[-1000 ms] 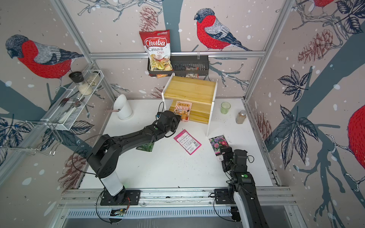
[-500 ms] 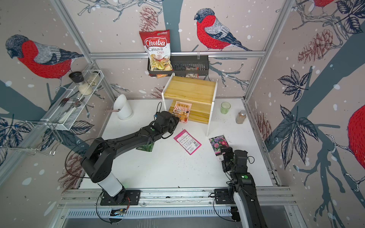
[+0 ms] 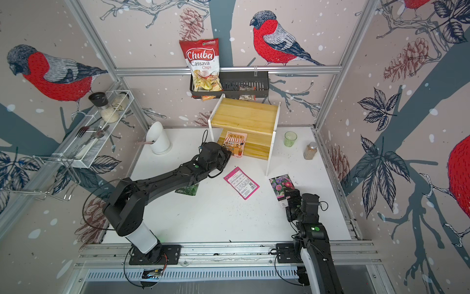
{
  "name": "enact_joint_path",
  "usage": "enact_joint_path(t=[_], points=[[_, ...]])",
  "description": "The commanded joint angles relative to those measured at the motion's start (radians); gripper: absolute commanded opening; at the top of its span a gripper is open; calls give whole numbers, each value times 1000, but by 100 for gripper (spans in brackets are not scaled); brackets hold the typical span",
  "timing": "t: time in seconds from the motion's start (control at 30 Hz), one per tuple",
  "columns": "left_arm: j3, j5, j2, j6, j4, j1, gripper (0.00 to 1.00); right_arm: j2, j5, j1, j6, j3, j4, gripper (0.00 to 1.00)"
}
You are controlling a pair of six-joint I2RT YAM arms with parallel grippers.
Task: Take the seed bag off the shelf
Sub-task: Pick up the seed packet from the shelf.
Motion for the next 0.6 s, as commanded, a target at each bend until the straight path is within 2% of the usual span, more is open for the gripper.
enact_joint_path(t=[0.0, 0.3, 0.57], points=[[4, 15, -26, 34, -12, 3, 0, -5, 14, 0, 7, 7, -22, 100], [-30, 97, -84, 89, 8, 10, 0, 20, 32, 0, -27, 60, -38, 100], [-118, 203, -202, 150, 37, 10, 0, 88, 54, -1, -80, 134, -43, 100]])
